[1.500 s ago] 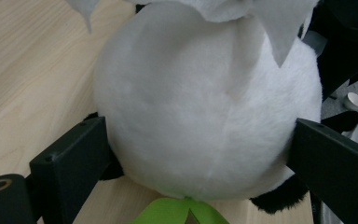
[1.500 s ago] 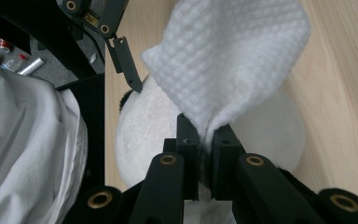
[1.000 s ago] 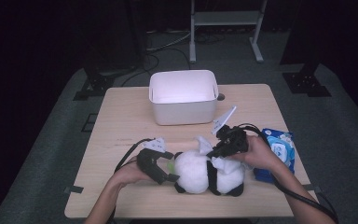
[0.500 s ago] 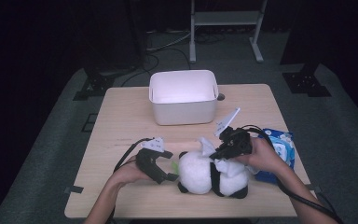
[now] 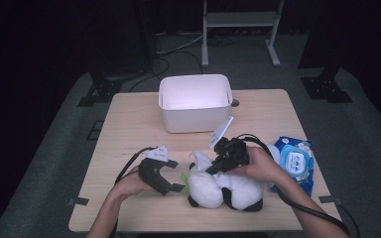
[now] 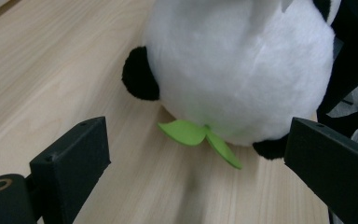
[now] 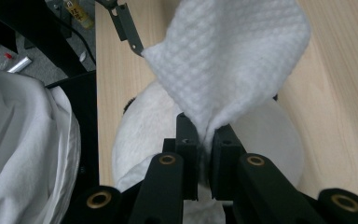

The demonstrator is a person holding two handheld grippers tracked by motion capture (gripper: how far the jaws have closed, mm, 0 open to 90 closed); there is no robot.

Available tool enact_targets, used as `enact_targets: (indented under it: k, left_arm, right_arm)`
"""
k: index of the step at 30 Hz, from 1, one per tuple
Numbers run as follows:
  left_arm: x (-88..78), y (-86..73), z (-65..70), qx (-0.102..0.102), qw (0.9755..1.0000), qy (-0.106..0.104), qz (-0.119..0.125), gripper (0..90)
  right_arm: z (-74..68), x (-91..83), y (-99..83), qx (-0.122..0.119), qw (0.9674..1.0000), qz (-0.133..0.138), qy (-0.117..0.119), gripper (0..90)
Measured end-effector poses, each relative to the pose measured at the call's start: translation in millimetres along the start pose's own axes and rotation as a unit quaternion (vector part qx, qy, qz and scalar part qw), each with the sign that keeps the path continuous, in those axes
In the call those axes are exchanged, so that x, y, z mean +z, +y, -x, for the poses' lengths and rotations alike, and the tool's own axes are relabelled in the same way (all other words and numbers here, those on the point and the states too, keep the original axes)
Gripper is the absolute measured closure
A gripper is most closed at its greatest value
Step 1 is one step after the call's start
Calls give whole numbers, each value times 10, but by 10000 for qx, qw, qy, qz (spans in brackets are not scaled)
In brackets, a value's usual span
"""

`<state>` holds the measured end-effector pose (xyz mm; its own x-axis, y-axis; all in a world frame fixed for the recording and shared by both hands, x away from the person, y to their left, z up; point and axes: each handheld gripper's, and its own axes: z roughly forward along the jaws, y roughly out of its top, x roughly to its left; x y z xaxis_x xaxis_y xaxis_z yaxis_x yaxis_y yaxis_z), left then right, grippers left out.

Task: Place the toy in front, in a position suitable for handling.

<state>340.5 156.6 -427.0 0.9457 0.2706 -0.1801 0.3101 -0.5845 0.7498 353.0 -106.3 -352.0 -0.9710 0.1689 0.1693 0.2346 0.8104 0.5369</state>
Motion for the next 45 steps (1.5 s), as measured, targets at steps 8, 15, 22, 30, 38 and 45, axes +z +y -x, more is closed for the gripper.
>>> enact_targets:
  k: [8, 15, 22, 30, 38, 45]
  left_arm:
    - [-63, -39, -46, -78, 10000, 42, 17, 53]
    - [-108, -39, -55, -47, 10000, 21, 71, 54]
    - [-188, -81, -53, -68, 10000, 37, 43, 53]
    - [-240, -115, -66, -150, 9998, 107, 89, 53]
    - [-240, -102, -40, -95, 9999, 81, 114, 53]
    - [-213, -85, -28, -68, 9999, 69, 77, 54]
  right_arm:
    - [47, 167, 222, -51, 9998, -169, 91, 834]
    - [86, 326, 392, -143, 9993, -275, 210, 833]
    - [10, 334, 402, -222, 9989, -256, 313, 829]
    - [-83, 227, 288, -269, 9986, -242, 377, 826]
    - [-166, 117, 109, -214, 9989, -226, 352, 826]
    - [-243, 94, 7, -205, 9988, -201, 392, 826]
